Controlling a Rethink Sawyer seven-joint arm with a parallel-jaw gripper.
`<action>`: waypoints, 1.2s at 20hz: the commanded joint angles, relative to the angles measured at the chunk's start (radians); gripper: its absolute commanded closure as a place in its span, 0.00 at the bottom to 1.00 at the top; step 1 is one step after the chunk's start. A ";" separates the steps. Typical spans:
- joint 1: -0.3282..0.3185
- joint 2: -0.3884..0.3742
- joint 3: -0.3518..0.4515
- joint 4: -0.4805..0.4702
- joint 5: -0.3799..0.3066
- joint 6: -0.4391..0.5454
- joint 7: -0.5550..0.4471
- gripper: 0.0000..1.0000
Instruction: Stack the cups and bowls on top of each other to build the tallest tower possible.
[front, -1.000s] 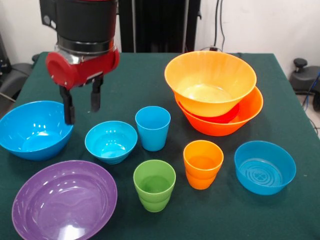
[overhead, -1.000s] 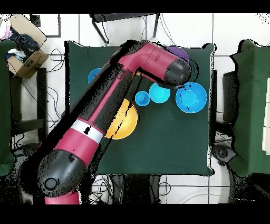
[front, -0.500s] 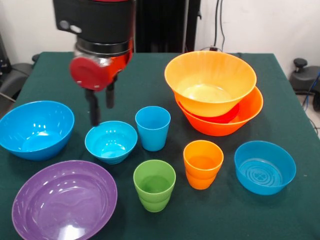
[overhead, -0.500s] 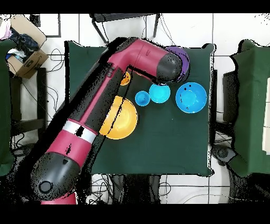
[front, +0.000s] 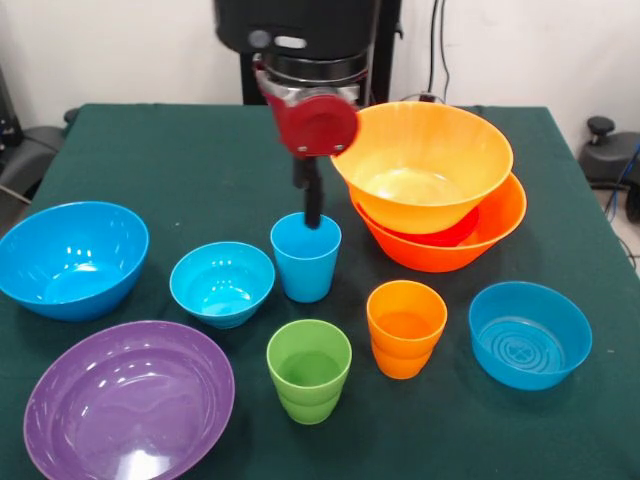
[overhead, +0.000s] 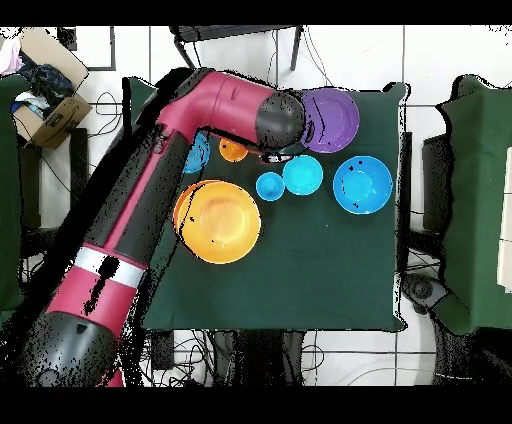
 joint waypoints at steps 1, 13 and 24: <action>-0.007 0.035 0.177 0.073 0.007 -0.015 -0.326 0.00; -0.045 0.074 0.156 0.040 0.012 0.006 -0.303 0.00; -0.024 0.065 0.175 0.086 0.015 -0.001 -0.413 0.00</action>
